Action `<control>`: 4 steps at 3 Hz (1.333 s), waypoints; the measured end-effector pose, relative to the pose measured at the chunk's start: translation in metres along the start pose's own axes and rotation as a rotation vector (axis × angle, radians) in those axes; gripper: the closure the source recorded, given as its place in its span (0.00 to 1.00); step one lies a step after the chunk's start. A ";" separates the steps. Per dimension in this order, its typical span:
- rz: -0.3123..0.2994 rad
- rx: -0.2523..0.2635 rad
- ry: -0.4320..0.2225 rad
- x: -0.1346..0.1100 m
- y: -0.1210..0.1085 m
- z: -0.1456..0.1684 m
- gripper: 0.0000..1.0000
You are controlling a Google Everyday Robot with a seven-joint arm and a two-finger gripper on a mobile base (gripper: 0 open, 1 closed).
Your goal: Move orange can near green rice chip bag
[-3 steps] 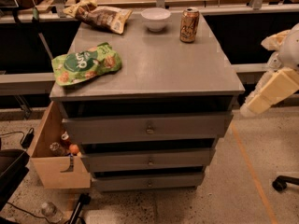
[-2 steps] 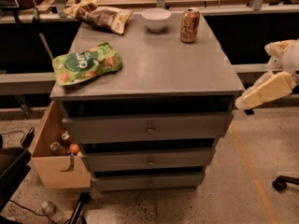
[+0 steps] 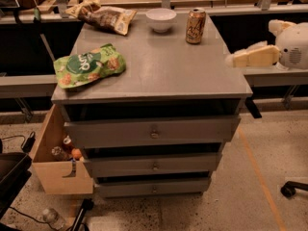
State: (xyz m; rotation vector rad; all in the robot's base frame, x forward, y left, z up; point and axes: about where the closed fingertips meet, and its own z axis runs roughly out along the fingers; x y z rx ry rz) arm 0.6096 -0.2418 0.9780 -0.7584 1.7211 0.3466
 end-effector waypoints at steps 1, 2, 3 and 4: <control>0.131 0.096 -0.130 -0.007 -0.033 0.020 0.00; 0.147 0.175 -0.163 -0.013 -0.053 0.021 0.00; 0.147 0.175 -0.162 -0.013 -0.053 0.021 0.00; 0.149 0.167 -0.184 -0.016 -0.052 0.048 0.00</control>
Offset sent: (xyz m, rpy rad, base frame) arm 0.0336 -0.0087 0.0050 0.1560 -0.0427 -0.0958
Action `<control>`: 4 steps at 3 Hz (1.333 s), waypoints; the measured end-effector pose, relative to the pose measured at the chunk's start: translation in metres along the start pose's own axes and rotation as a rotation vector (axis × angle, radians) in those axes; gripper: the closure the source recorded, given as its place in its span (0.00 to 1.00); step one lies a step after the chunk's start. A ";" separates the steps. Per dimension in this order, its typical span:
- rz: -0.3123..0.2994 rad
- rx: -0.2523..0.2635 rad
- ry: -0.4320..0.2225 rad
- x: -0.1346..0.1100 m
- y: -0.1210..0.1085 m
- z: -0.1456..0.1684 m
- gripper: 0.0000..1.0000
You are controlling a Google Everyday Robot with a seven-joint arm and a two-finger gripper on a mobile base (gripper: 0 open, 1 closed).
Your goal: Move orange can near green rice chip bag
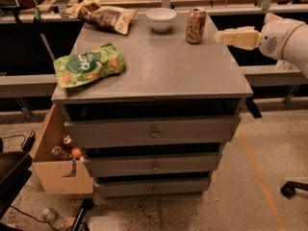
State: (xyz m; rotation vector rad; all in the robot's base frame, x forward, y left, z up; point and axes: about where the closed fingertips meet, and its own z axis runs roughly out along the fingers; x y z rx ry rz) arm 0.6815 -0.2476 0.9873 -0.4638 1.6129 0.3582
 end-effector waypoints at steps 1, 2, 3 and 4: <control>0.011 -0.055 -0.022 0.012 -0.002 0.054 0.00; -0.008 -0.115 -0.055 0.018 -0.016 0.129 0.00; -0.049 -0.141 -0.057 0.020 -0.029 0.169 0.00; -0.071 -0.142 -0.038 0.025 -0.042 0.199 0.00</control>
Offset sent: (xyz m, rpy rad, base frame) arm 0.1778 0.0572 -0.0268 0.0379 -0.0879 0.1493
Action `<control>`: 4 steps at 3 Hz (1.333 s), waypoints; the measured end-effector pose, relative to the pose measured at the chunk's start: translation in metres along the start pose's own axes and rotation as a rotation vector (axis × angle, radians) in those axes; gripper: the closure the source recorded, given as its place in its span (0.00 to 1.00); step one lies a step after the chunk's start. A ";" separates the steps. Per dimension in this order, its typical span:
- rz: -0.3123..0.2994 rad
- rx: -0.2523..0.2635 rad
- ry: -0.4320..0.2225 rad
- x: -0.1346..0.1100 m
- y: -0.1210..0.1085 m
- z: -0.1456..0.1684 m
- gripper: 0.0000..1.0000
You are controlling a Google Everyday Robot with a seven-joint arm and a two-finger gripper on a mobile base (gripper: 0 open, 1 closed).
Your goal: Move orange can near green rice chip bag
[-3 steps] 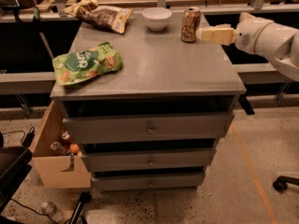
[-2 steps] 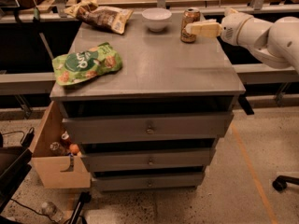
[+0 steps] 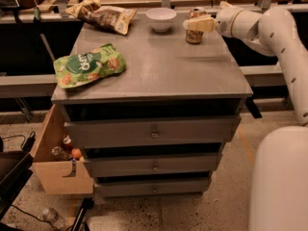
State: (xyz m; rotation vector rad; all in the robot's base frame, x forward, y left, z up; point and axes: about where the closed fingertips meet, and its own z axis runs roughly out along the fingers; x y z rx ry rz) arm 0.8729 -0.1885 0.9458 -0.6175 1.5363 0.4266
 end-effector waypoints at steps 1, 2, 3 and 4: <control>0.022 0.004 0.024 0.010 -0.010 0.019 0.00; 0.123 0.000 0.042 0.028 -0.013 0.035 0.16; 0.142 -0.002 0.043 0.028 -0.012 0.037 0.39; 0.144 -0.006 0.044 0.029 -0.010 0.040 0.62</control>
Offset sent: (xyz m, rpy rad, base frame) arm 0.0725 -0.0013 -0.0402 0.1960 0.2331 -0.0254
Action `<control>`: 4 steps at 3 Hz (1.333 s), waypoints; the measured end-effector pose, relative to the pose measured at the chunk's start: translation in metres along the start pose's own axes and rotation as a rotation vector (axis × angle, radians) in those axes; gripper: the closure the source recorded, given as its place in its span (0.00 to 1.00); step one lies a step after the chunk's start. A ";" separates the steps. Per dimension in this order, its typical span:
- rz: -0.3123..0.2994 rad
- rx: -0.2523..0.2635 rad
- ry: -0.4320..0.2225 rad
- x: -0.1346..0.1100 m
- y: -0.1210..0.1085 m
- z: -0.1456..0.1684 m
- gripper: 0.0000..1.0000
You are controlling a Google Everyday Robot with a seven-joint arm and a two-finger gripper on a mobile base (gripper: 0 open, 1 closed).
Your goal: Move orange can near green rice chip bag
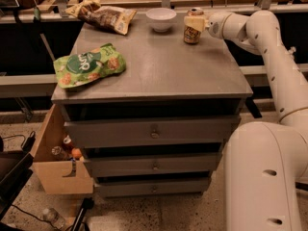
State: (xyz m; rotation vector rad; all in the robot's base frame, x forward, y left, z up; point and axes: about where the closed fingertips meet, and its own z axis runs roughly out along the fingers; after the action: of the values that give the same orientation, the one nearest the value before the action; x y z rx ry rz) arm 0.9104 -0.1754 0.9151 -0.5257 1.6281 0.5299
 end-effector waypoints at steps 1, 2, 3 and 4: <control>0.001 -0.004 0.001 0.001 0.002 0.003 0.85; 0.002 -0.008 0.003 0.003 0.004 0.006 1.00; -0.010 -0.016 -0.010 -0.007 0.007 0.004 1.00; -0.043 -0.031 -0.029 -0.036 0.016 -0.009 1.00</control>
Offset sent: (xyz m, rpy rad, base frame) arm 0.0007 0.0030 -0.0013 0.0004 0.0017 0.0035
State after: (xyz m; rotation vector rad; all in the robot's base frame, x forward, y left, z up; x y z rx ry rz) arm 0.8978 -0.1673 0.9527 -0.5725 1.5795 0.5298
